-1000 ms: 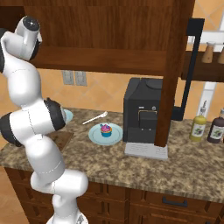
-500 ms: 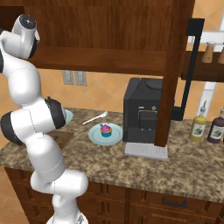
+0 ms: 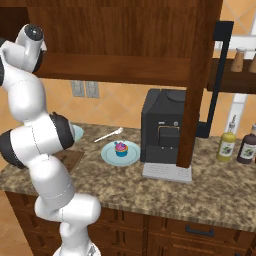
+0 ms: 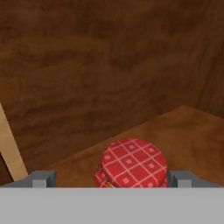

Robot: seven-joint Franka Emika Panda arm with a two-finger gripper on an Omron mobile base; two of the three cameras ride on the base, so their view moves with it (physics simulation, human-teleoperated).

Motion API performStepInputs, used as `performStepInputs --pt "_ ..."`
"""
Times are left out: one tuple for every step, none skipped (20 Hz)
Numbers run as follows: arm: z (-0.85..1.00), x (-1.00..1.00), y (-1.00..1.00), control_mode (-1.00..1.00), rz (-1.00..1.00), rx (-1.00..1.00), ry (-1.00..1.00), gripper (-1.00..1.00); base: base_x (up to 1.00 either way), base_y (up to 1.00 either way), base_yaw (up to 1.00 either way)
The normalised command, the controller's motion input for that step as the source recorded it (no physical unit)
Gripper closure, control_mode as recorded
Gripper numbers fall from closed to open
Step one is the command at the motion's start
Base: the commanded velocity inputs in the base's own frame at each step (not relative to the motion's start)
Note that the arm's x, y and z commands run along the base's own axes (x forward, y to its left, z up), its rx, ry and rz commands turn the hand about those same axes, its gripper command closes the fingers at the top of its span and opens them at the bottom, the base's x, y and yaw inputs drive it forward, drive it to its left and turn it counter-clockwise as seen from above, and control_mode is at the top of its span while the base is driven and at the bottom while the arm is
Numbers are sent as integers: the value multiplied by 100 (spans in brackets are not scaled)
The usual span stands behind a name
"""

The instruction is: From the different types of pastries on the counter, select a croissant and place it on the cutting board. Then retrieve a jar of jam from the cabinet and place it alongside the croissant on the cutting board.

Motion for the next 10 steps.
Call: performStepInputs --pt "-16 16 0 -100 4 0 -6 -100 0 0 0" --pt "-16 16 0 -100 4 0 -5 -100 0 0 0" --pt "-16 11 0 -100 4 0 -5 -100 0 0 0" --pt "-17 10 0 -100 4 0 -3 -100 0 0 0" --pt "-16 6 0 -100 4 0 -3 -100 0 0 0" --pt "-15 3 0 -100 4 0 -3 -100 0 0 0" --pt "-18 0 0 -100 4 0 -1 -100 0 0 0" --pt "-22 0 0 -100 3 0 0 100 0 0 0" --pt "-21 0 0 -100 3 0 0 100 0 0 0" --pt "-13 0 0 -100 2 0 0 100 0 0 0"
